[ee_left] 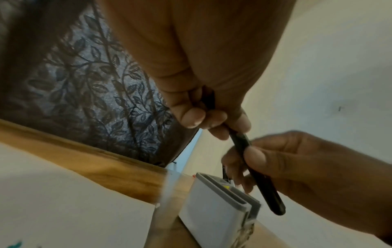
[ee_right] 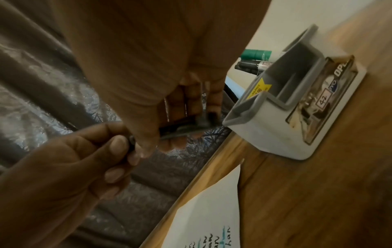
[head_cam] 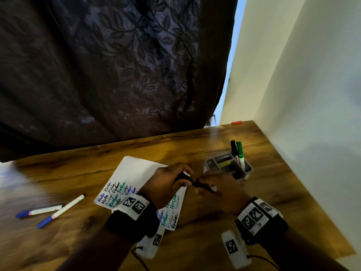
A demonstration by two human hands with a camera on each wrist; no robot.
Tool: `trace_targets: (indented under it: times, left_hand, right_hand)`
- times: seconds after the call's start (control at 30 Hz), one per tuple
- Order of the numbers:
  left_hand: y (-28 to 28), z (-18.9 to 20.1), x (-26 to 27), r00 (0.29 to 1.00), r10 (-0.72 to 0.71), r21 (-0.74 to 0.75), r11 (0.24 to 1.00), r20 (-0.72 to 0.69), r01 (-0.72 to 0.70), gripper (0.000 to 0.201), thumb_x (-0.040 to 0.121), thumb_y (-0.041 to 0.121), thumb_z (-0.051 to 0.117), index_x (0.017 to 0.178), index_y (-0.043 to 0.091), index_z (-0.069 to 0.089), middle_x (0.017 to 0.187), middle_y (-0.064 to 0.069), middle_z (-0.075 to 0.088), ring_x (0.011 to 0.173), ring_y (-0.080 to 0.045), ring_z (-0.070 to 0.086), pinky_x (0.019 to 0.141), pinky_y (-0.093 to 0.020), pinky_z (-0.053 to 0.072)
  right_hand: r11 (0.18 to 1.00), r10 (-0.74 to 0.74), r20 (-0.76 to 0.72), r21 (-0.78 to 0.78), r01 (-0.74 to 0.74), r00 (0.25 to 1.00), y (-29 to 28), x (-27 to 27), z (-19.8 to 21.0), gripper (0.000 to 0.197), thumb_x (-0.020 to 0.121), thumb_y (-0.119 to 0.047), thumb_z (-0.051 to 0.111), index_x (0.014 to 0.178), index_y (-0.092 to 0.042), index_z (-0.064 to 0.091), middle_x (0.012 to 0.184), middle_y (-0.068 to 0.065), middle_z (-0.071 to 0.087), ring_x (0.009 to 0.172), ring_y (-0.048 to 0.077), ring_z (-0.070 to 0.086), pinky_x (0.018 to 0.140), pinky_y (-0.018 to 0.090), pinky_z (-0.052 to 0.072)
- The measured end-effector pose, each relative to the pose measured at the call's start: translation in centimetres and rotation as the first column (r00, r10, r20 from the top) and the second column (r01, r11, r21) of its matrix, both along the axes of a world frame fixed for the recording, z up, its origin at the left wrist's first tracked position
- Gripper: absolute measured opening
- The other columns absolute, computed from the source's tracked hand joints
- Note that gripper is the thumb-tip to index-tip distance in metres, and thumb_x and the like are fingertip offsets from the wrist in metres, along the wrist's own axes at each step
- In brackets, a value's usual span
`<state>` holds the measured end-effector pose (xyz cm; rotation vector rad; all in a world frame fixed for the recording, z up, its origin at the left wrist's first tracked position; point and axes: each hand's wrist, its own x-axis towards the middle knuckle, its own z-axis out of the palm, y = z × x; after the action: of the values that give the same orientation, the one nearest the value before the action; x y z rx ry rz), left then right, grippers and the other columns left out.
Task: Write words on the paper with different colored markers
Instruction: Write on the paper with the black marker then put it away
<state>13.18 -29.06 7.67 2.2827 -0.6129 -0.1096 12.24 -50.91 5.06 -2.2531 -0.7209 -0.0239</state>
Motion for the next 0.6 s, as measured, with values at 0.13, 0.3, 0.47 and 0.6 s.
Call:
trace_targets:
  times: [0.13,0.3,0.47,0.6]
  left_hand:
    - [-1.6,-1.7,0.4,0.997,0.079,-0.039,0.996,-0.012,-0.08,0.038,0.087,0.058,0.055,0.118,0.036,0.049,0.095,0.011,0.071,0.078,0.0,0.065,0.073,-0.019,0.053]
    - [-1.8,-2.7,1.0,0.983,0.158,-0.111,0.98,-0.096,-0.168,0.052,0.086,0.063,0.053,0.131,0.039,0.039,0.095,0.014,0.066,0.089,0.001,0.061,0.077,-0.02,0.05]
    - [-1.0,-3.7,2.0,0.98,0.176,-0.056,0.982,-0.098,-0.182,0.044,0.09,0.059,0.049,0.129,0.039,0.042,0.093,0.017,0.064,0.092,0.002,0.059,0.079,-0.02,0.047]
    - [-0.9,-4.6,2.6,0.978,0.174,-0.05,0.982,-0.113,-0.181,0.043,0.091,0.057,0.049,0.128,0.037,0.042,0.093,0.016,0.065,0.092,0.0,0.059,0.084,-0.024,0.047]
  right_hand:
    - [0.995,-0.092,0.022,0.028,0.091,0.996,0.3,0.4,-0.1,0.025,0.089,-0.04,0.063,0.105,-0.024,0.073,0.092,-0.027,0.05,0.083,-0.007,0.052,0.073,0.008,0.04]
    - [0.869,-0.459,-0.015,0.2,0.452,0.889,-2.2,2.5,2.1,0.011,0.08,-0.023,0.078,0.09,-0.021,0.073,0.089,-0.01,0.067,0.083,0.013,0.066,0.077,0.037,0.057]
    - [0.726,-0.637,-0.071,0.279,0.628,0.768,-5.4,7.1,3.0,0.017,0.075,-0.029,0.082,0.09,-0.028,0.075,0.074,-0.015,0.067,0.071,-0.005,0.062,0.068,0.006,0.043]
    - [0.746,-0.648,-0.071,0.139,0.651,0.758,-5.7,8.9,1.3,0.025,0.073,-0.04,0.081,0.096,-0.031,0.075,0.08,-0.016,0.068,0.071,-0.006,0.058,0.069,0.015,0.045]
